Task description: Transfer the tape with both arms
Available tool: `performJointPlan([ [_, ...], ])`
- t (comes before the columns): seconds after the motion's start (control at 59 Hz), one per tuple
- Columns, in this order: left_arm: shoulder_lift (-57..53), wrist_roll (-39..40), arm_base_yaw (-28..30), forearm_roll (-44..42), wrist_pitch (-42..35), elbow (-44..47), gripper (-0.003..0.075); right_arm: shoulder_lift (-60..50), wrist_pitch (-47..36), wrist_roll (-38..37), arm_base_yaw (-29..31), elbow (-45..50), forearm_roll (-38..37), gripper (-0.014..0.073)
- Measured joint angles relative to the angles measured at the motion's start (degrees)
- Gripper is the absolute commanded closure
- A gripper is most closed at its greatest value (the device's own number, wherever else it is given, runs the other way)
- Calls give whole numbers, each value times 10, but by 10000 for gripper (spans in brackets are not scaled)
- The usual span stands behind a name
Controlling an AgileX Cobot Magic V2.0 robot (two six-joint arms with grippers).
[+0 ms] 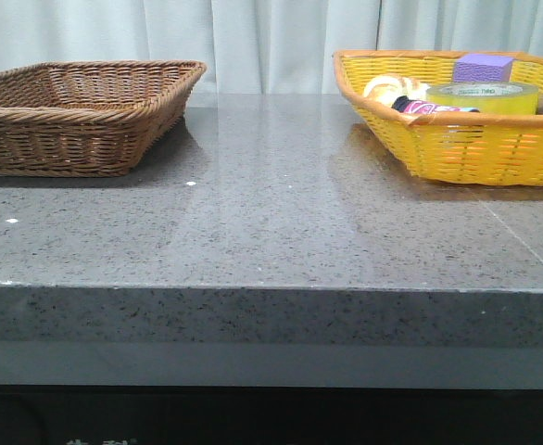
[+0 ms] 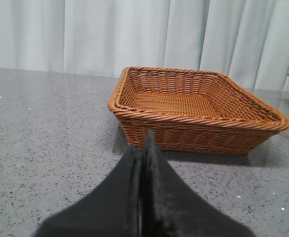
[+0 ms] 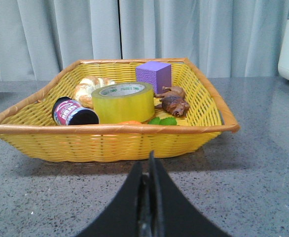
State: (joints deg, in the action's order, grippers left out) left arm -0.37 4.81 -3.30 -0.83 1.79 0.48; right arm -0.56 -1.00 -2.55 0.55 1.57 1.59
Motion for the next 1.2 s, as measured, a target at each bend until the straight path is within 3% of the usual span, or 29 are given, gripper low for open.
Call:
performJointPlan([
  [1.086,0,0,0,8,-21,0,740,0,-3,0,0,0,2,661],
  [1.204,0,0,0,26,-5,-7,740,0,29,0,0,-36,5,661],
])
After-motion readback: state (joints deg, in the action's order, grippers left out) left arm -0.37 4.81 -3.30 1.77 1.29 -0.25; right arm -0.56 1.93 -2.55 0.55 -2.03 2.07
